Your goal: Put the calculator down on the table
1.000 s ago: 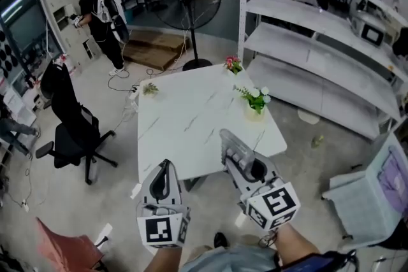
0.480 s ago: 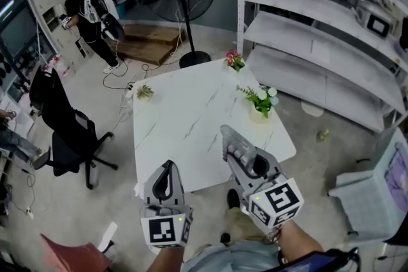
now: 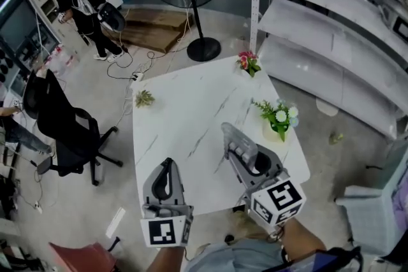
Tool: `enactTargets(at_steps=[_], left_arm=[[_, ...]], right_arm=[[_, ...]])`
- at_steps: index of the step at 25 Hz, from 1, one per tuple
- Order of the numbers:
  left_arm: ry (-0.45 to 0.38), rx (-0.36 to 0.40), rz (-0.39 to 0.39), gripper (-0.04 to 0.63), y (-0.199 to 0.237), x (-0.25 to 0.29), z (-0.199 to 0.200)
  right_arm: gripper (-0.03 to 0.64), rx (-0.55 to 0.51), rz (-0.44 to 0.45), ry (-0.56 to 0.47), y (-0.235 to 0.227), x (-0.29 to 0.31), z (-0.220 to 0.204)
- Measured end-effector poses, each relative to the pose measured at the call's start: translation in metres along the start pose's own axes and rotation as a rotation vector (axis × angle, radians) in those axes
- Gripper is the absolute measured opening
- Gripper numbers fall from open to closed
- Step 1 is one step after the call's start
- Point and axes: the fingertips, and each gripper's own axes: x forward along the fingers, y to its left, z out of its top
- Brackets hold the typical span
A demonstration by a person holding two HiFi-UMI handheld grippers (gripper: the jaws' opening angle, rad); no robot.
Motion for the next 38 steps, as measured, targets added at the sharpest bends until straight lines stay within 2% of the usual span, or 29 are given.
enactTargets(at_steps=[4, 8, 14, 19, 26, 38], left_arm=[[0.019, 0.013, 0.012, 0.008, 0.006, 0.036, 0.005], [-0.014, 0.033, 0.044, 0.008, 0.015, 0.061, 0.018], [-0.024, 0.027, 0.075, 0.008, 0.032, 0.074, 0.024], [-0.039, 0.02, 0.088, 0.008, 0.051, 0.085, 0.023], [-0.043, 0.032, 0.048, 0.008, 0.064, 0.091, 0.02], [0.029, 0.002, 0.022, 0.008, 0.078, 0.107, -0.012]], right_arm=[[0.146, 0.009, 0.031, 0.006, -0.021, 0.031, 0.013], [0.146, -0.001, 0.07, 0.008, -0.03, 0.056, 0.024], [0.146, -0.039, 0.119, 0.004, -0.023, 0.085, 0.041], [0.146, -0.061, 0.125, 0.014, -0.021, 0.108, 0.048], [0.146, -0.058, 0.103, 0.043, -0.014, 0.129, 0.037], [0.146, 0.004, 0.07, 0.189, -0.022, 0.155, -0.03]])
